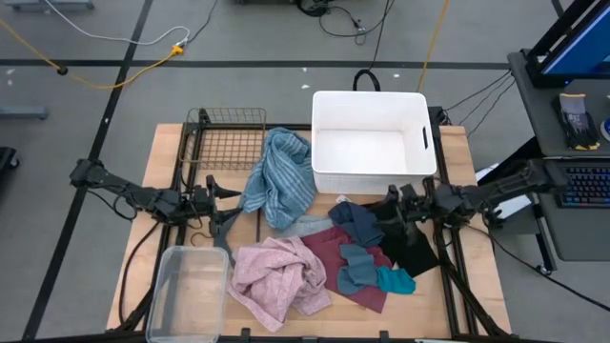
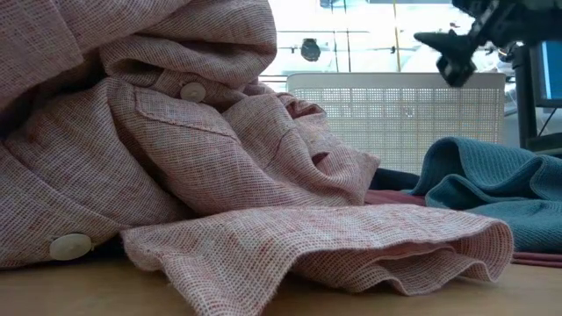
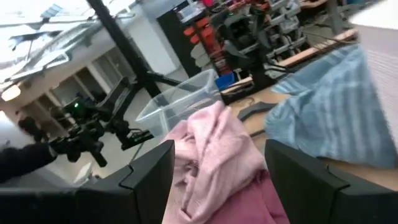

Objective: Pick & Place Cloths
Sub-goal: Put the dark blue sock into the wire basket

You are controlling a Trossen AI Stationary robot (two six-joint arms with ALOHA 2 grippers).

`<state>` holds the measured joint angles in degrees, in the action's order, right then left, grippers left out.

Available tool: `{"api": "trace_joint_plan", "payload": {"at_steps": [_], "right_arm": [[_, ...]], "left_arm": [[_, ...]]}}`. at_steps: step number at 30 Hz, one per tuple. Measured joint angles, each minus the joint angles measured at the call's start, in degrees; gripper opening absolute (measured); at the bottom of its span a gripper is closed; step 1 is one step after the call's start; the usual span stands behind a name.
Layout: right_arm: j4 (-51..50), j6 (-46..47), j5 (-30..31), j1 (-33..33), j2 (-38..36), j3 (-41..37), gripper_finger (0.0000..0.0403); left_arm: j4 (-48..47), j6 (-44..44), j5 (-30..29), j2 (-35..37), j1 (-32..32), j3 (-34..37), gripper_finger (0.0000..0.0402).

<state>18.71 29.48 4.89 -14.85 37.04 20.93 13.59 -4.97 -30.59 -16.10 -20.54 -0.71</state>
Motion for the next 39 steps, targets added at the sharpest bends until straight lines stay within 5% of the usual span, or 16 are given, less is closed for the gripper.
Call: {"api": "trace_joint_plan", "payload": {"at_steps": [15, 39], "right_arm": [[-18.6, -13.8, 4.1, -5.9, 16.9, 18.4, 0.0242], [-49.3, -14.1, 7.0, -11.6, 24.7, 19.7, 0.0242]], "left_arm": [[0.0, 0.0, 0.0, 0.0, 0.0, 0.0, 0.0244], [-0.1, 0.0, 0.0, 0.0, 0.0, 0.0, 0.0244]]}}
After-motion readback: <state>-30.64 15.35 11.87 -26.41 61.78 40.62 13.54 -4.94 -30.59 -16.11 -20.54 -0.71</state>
